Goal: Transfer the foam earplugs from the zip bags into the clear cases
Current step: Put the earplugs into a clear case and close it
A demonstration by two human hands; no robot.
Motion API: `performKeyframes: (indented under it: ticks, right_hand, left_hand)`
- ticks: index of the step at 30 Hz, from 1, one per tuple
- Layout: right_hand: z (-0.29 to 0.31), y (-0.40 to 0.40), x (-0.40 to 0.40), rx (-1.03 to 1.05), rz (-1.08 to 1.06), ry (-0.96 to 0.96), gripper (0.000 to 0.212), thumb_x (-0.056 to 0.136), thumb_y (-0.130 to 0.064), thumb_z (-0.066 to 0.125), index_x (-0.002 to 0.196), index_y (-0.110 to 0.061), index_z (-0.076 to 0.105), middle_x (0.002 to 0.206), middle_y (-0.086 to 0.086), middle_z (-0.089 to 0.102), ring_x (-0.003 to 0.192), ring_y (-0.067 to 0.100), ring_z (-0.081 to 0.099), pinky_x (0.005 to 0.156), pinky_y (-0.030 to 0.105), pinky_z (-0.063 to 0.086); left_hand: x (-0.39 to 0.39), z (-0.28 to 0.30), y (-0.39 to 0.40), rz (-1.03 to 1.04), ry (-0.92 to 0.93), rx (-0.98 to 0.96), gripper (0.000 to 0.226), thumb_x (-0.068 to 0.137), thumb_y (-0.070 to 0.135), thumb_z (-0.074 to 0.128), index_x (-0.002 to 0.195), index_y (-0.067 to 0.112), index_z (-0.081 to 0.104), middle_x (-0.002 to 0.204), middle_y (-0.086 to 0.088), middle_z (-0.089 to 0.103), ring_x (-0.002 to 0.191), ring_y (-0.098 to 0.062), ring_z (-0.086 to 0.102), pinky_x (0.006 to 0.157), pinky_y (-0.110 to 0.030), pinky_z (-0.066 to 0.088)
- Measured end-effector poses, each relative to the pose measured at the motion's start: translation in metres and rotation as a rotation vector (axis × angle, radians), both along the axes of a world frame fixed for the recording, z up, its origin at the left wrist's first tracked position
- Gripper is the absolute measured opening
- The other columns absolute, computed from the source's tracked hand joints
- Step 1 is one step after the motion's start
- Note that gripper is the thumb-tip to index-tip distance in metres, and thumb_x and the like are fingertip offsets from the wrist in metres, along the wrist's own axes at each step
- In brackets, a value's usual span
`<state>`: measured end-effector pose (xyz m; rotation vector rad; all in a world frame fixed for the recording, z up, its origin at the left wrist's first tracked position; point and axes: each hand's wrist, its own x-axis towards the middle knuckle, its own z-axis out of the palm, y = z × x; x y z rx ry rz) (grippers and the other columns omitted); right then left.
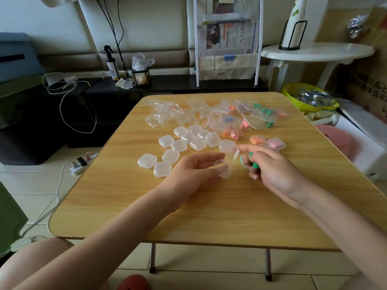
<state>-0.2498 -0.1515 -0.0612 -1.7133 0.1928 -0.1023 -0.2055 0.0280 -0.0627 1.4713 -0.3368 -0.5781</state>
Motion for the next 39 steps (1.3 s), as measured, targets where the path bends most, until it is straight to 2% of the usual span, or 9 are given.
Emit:
performKeyframes:
  ticks: [3, 6, 11, 14, 17, 23, 27, 34, 39]
  right_hand:
    - [0.001, -0.003, -0.003, -0.208, 0.013, -0.116, 0.032, 0.099, -0.009, 0.044, 0.121, -0.031, 0.051, 0.093, -0.004, 0.059, 0.072, 0.007, 0.050, 0.065, 0.021, 0.043]
    - [0.005, -0.001, -0.003, -0.132, 0.009, -0.269, 0.022, 0.093, 0.000, 0.053, 0.102, -0.020, 0.048, 0.097, 0.002, 0.068, 0.073, 0.005, 0.062, 0.067, 0.021, 0.049]
    - [0.007, 0.001, -0.005, -0.235, 0.042, -0.329, 0.016, 0.080, -0.006, 0.072, 0.093, -0.014, 0.068, 0.098, 0.001, 0.068, 0.086, 0.008, 0.068, 0.084, 0.031, 0.056]
    - [0.009, 0.002, -0.008, -0.497, 0.043, -0.460, 0.021, 0.078, -0.007, 0.074, 0.091, -0.023, 0.073, 0.098, -0.007, 0.066, 0.093, 0.012, 0.064, 0.087, 0.025, 0.050]
    - [0.009, 0.003, -0.010, -0.701, 0.061, -0.541, 0.027, 0.075, -0.009, 0.077, 0.091, -0.030, 0.073, 0.096, -0.018, 0.068, 0.100, 0.004, 0.061, 0.099, 0.010, 0.029]
    - [0.009, 0.004, -0.012, -0.626, 0.109, -0.471, 0.024, 0.072, -0.009, 0.078, 0.091, -0.023, 0.074, 0.086, -0.027, 0.062, 0.093, -0.009, 0.056, 0.082, 0.003, 0.038]
    - [0.011, 0.004, -0.013, -0.511, 0.168, -0.464, 0.021, 0.072, -0.002, 0.076, 0.084, -0.019, 0.073, 0.099, -0.017, 0.069, 0.096, -0.008, 0.063, 0.083, 0.004, 0.043]
    - [0.011, 0.001, -0.012, -0.637, 0.163, -0.539, 0.027, 0.074, 0.002, 0.075, 0.089, -0.021, 0.077, 0.097, -0.008, 0.069, 0.094, -0.012, 0.057, 0.086, -0.001, 0.034]
    - [0.009, 0.002, -0.014, -0.784, 0.101, -0.650, 0.036, 0.072, 0.006, 0.076, 0.100, -0.017, 0.074, 0.096, -0.015, 0.070, 0.096, -0.020, 0.055, 0.090, -0.004, 0.025]
  left_hand:
    - [0.001, -0.002, -0.001, 0.032, 0.055, -0.041, 0.035, 0.083, 0.006, 0.069, 0.117, 0.010, 0.064, 0.109, -0.006, 0.071, 0.104, -0.021, 0.067, 0.092, -0.030, 0.053]
    - [0.001, -0.002, -0.001, 0.039, 0.078, -0.058, 0.035, 0.083, 0.005, 0.069, 0.117, 0.010, 0.064, 0.110, -0.006, 0.071, 0.103, -0.020, 0.068, 0.090, -0.029, 0.054]
    - [-0.004, 0.001, -0.001, 0.003, 0.042, -0.059, 0.037, 0.084, 0.008, 0.068, 0.121, 0.011, 0.062, 0.109, -0.004, 0.072, 0.103, -0.019, 0.067, 0.092, -0.031, 0.053]
    - [-0.005, 0.002, -0.001, -0.016, 0.050, -0.078, 0.038, 0.085, 0.006, 0.067, 0.122, 0.010, 0.061, 0.111, -0.005, 0.071, 0.106, -0.022, 0.066, 0.095, -0.033, 0.051]
    - [-0.005, 0.001, 0.000, -0.059, 0.053, -0.101, 0.038, 0.086, 0.001, 0.063, 0.124, 0.008, 0.059, 0.114, -0.008, 0.069, 0.109, -0.023, 0.064, 0.097, -0.035, 0.050]
    - [-0.004, 0.002, 0.002, -0.101, 0.146, -0.223, 0.038, 0.089, -0.010, 0.051, 0.124, 0.001, 0.057, 0.120, -0.017, 0.065, 0.105, -0.024, 0.065, 0.092, -0.029, 0.052]
    - [-0.005, 0.002, 0.001, -0.093, 0.171, -0.244, 0.032, 0.088, -0.004, 0.055, 0.119, 0.002, 0.061, 0.112, -0.018, 0.068, 0.101, -0.021, 0.067, 0.085, -0.024, 0.055]
    - [-0.005, 0.000, -0.002, -0.025, 0.203, -0.221, 0.025, 0.088, -0.004, 0.056, 0.109, 0.005, 0.066, 0.099, -0.010, 0.072, 0.089, -0.015, 0.069, 0.079, -0.021, 0.056]
    - [-0.005, 0.003, -0.001, 0.010, 0.218, -0.220, 0.021, 0.090, -0.003, 0.053, 0.104, 0.005, 0.067, 0.097, -0.011, 0.070, 0.086, -0.013, 0.068, 0.075, -0.019, 0.057]
